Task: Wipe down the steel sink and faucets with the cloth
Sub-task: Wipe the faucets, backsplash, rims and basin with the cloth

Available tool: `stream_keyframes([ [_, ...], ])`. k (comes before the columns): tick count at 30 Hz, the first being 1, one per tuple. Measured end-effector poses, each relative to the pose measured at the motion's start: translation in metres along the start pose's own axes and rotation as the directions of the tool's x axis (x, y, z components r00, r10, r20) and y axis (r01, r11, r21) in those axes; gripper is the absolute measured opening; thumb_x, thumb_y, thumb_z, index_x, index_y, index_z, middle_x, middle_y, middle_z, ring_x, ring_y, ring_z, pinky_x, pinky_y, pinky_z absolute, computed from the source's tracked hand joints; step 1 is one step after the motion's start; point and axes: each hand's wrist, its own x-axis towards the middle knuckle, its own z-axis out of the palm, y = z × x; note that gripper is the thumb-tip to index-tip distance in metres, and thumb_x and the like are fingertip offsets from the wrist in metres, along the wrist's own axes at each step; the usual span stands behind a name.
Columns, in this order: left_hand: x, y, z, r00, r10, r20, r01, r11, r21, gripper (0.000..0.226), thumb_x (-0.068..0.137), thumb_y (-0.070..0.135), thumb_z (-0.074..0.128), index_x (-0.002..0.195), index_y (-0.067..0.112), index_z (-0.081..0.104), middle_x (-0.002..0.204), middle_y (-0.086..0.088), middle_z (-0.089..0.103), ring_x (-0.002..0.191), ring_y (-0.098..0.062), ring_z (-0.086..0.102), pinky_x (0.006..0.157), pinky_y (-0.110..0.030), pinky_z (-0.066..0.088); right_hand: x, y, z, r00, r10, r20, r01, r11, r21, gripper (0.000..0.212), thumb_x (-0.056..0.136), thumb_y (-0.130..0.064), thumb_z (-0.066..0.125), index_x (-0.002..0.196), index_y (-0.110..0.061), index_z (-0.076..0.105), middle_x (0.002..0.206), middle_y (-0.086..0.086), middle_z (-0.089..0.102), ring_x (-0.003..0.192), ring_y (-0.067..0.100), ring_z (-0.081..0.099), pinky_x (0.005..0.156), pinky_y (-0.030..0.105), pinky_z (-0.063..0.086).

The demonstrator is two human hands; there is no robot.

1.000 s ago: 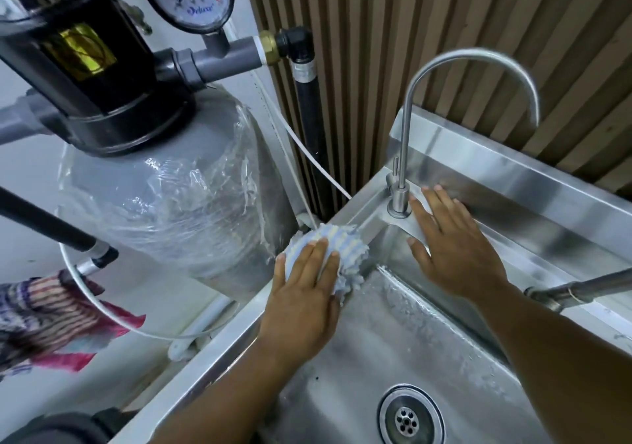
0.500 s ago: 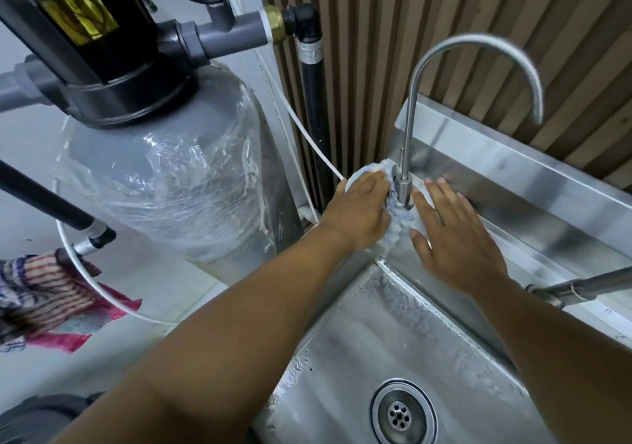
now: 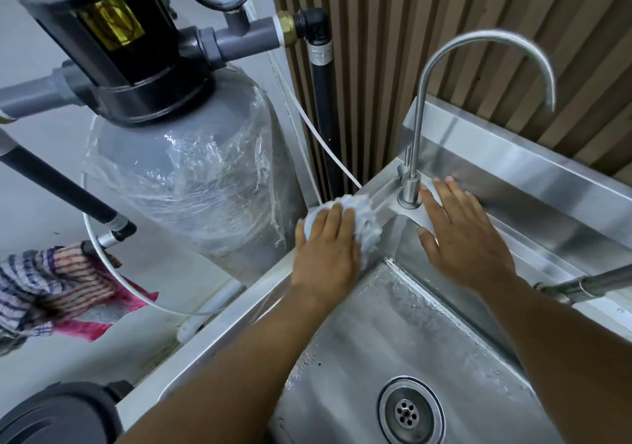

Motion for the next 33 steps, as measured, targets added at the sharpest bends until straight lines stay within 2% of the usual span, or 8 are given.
stream_keyframes([
  [3, 0.049, 0.025, -0.002, 0.987, 0.024, 0.160, -0.027, 0.999, 0.021, 0.055, 0.106, 0.039, 0.021, 0.158, 0.022, 0.012, 0.165, -0.001, 0.009, 0.150, -0.024, 0.009, 0.119, -0.056, 0.010, 0.000, 0.000, 0.003, 1.000, -0.003, -0.010, 0.003, 1.000, -0.007, 0.065, 0.096, -0.036, 0.043, 0.152, -0.005, 0.035, 0.157, 0.021, 0.034, 0.149, 0.037, 0.023, 0.119, 0.050, 0.025],
  [6, 0.054, 0.036, -0.001, 0.970, 0.099, 0.222, -0.128, 0.984, 0.122, 0.057, 0.106, 0.035, 0.023, 0.158, 0.024, 0.006, 0.167, 0.001, -0.004, 0.152, -0.025, -0.006, 0.120, -0.056, 0.001, 0.001, 0.000, 0.003, 1.000, -0.002, -0.011, 0.002, 1.000, -0.007, 0.065, 0.096, -0.037, 0.043, 0.152, -0.005, 0.035, 0.157, 0.021, 0.034, 0.149, 0.036, 0.023, 0.120, 0.049, 0.025],
  [12, -0.050, -0.005, 0.010, 0.989, 0.150, 0.016, -0.151, 0.981, 0.125, 0.060, 0.091, 0.018, 0.034, 0.151, 0.015, 0.037, 0.159, -0.006, 0.034, 0.149, -0.032, 0.022, 0.116, -0.059, 0.022, 0.000, 0.000, 0.001, 1.000, 0.006, 0.008, -0.006, 1.000, 0.000, 0.065, 0.097, -0.039, 0.039, 0.154, -0.007, 0.033, 0.159, 0.019, 0.032, 0.150, 0.035, 0.022, 0.120, 0.049, 0.024],
  [15, -0.084, -0.022, 0.010, 0.996, 0.089, -0.021, -0.084, 0.986, 0.146, 0.056, 0.098, 0.032, 0.042, 0.151, 0.016, 0.038, 0.159, -0.004, 0.033, 0.149, -0.030, 0.024, 0.116, -0.057, 0.022, 0.000, 0.000, 0.001, 1.000, 0.009, 0.020, -0.009, 1.000, -0.005, 0.065, 0.098, -0.039, 0.037, 0.154, -0.008, 0.032, 0.159, 0.019, 0.031, 0.150, 0.035, 0.022, 0.121, 0.049, 0.024],
  [19, -0.046, -0.001, 0.009, 1.000, -0.031, 0.003, 0.030, 0.990, 0.141, 0.071, 0.091, 0.047, 0.053, 0.152, 0.015, 0.035, 0.160, -0.009, 0.029, 0.146, -0.034, 0.026, 0.113, -0.060, 0.021, 0.000, -0.001, 0.000, 1.000, 0.009, 0.009, -0.009, 1.000, -0.004, 0.063, 0.097, -0.036, 0.038, 0.153, -0.007, 0.033, 0.158, 0.019, 0.033, 0.150, 0.035, 0.022, 0.120, 0.049, 0.024],
  [24, 0.051, 0.043, 0.003, 0.984, 0.061, 0.170, -0.079, 0.991, 0.103, 0.082, 0.095, 0.059, 0.039, 0.159, 0.019, 0.007, 0.166, -0.003, 0.000, 0.152, -0.027, -0.003, 0.119, -0.058, 0.005, 0.000, 0.000, 0.002, 1.000, 0.012, -0.007, -0.012, 1.000, 0.002, 0.063, 0.097, -0.035, 0.041, 0.153, -0.007, 0.035, 0.157, 0.019, 0.034, 0.150, 0.035, 0.023, 0.120, 0.049, 0.025],
  [28, 0.084, 0.043, -0.003, 0.962, 0.215, 0.169, -0.214, 0.976, -0.029, 0.077, 0.094, 0.063, 0.042, 0.155, 0.018, 0.027, 0.166, -0.001, 0.011, 0.152, -0.021, 0.000, 0.121, -0.054, -0.001, 0.001, 0.001, 0.004, 1.000, 0.005, -0.013, -0.005, 1.000, 0.008, 0.062, 0.099, -0.038, 0.039, 0.152, -0.007, 0.036, 0.157, 0.019, 0.035, 0.149, 0.036, 0.025, 0.119, 0.050, 0.026],
  [33, 0.043, -0.006, 0.001, 0.933, 0.349, -0.087, -0.360, 0.916, -0.175, 0.047, 0.100, 0.047, 0.038, 0.125, 0.018, 0.064, 0.150, -0.008, 0.044, 0.143, -0.027, 0.035, 0.110, -0.054, 0.033, 0.000, -0.001, 0.001, 1.000, 0.010, -0.010, -0.010, 1.000, 0.011, 0.064, 0.096, -0.037, 0.042, 0.153, -0.007, 0.035, 0.157, 0.019, 0.034, 0.150, 0.035, 0.023, 0.120, 0.049, 0.024],
])
